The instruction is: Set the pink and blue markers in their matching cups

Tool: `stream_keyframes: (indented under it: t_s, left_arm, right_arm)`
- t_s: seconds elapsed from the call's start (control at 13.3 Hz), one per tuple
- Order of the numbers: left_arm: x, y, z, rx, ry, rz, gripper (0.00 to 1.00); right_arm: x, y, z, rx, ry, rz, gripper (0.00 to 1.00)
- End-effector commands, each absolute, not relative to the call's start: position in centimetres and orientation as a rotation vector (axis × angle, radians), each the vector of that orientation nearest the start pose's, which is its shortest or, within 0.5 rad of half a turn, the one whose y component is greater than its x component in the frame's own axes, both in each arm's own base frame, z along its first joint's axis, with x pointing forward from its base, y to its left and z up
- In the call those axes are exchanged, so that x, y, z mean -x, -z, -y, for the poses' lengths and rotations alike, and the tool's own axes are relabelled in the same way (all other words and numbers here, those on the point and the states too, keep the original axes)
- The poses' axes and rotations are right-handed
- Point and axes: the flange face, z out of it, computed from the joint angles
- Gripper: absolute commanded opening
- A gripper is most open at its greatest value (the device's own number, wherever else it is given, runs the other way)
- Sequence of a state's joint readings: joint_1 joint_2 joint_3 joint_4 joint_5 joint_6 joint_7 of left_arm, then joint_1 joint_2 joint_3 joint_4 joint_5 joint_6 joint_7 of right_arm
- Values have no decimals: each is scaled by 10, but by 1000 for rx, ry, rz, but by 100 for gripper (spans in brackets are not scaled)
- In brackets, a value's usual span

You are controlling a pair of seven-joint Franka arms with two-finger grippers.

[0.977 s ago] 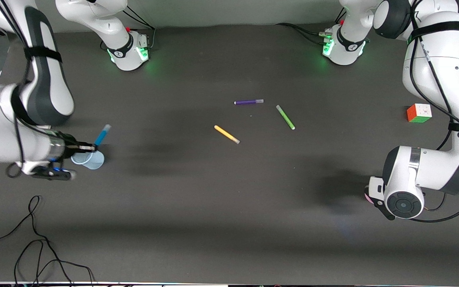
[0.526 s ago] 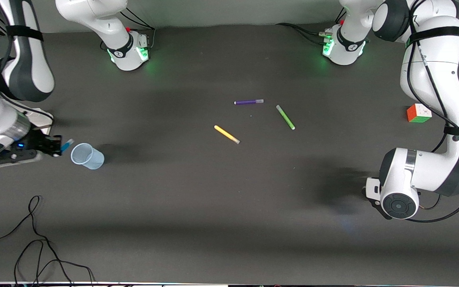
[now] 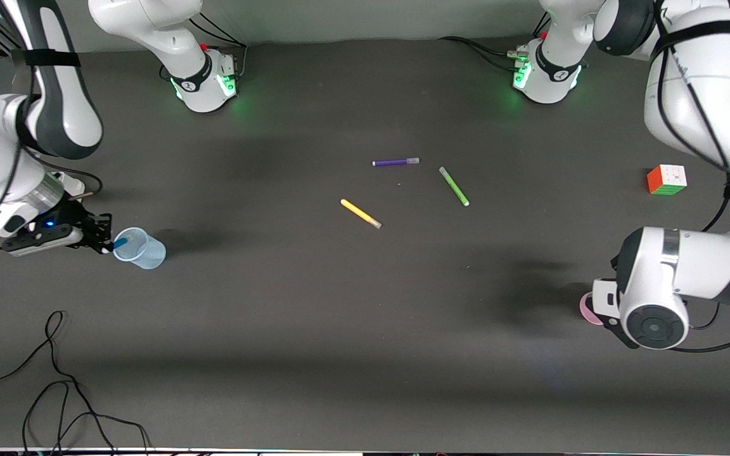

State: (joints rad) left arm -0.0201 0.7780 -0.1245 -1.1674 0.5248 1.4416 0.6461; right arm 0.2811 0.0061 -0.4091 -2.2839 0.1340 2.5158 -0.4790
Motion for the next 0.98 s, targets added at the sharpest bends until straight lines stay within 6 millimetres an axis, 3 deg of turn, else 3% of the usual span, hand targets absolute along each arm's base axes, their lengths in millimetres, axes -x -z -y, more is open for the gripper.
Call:
stream_keyframes:
  t_s: [0.0,0.15,0.23,0.3,0.38,0.6,0.75,0.9]
  left_arm:
    - [-685,-376,28,2653,-766,-1053,99]
    - [-680,-414,32,2781,-660,-953,99]
    - [-677,-431,36,2830,-608,-854,99]
    - [-671,-448,45,2879,-564,-730,99]
    - [-662,-461,53,2916,-539,-634,99]
    - [-638,-513,59,2994,-436,-495,100]
    - [-627,-540,52,3005,-381,-421,100]
    - [-603,-550,52,2994,-366,-416,100]
  right_arm:
    - [-520,-357,70,3070,434,432,0]
    - [-518,-354,79,3078,442,424,0]
    - [-517,-350,81,3082,428,420,8]
    - [-517,-347,81,3083,416,416,62]
    - [-517,-342,81,3071,398,370,100]
    - [-514,-346,81,3035,367,319,100]
    - [-517,-371,72,2998,356,317,100]
    - [-527,-402,63,2965,276,258,100]
